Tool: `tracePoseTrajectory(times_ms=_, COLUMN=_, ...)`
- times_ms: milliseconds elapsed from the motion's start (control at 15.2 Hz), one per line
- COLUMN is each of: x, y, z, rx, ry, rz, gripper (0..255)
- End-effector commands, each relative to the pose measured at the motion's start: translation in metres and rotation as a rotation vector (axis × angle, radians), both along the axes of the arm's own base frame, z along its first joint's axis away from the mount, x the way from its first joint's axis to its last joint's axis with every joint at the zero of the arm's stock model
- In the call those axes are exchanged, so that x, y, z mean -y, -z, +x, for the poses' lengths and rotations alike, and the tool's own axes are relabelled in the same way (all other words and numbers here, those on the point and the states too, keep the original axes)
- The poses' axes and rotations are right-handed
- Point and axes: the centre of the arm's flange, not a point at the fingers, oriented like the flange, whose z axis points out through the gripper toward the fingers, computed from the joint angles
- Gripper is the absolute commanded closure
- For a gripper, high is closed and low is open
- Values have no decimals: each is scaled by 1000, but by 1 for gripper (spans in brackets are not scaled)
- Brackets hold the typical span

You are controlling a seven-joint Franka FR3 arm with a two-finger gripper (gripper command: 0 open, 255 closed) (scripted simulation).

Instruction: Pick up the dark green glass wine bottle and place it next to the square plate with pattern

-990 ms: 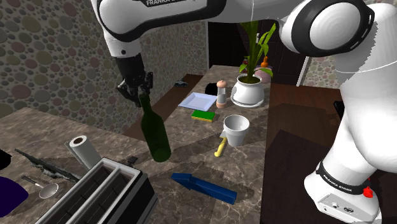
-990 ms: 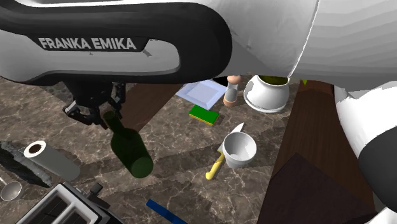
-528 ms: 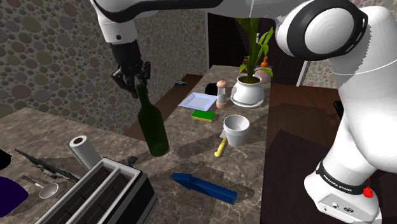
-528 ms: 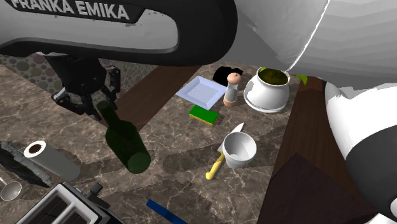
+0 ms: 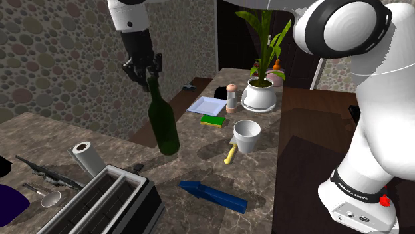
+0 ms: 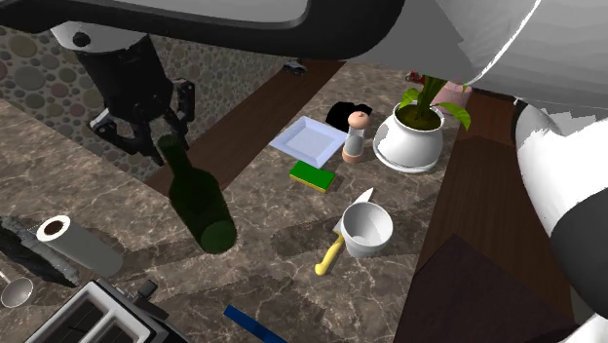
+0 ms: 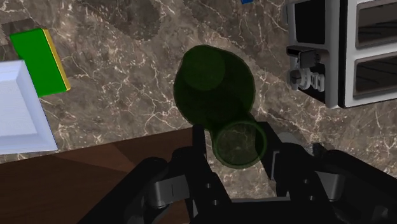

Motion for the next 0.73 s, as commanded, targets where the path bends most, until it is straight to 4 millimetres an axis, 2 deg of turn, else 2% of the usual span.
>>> tracePoseTrajectory(times_ms=0, x=27, y=2, z=-7, rx=1, ry=1, rz=0, gripper=255)
tracePoseTrajectory(times_ms=660, x=155, y=1, z=-35, rx=1, ry=1, rz=0, gripper=255)
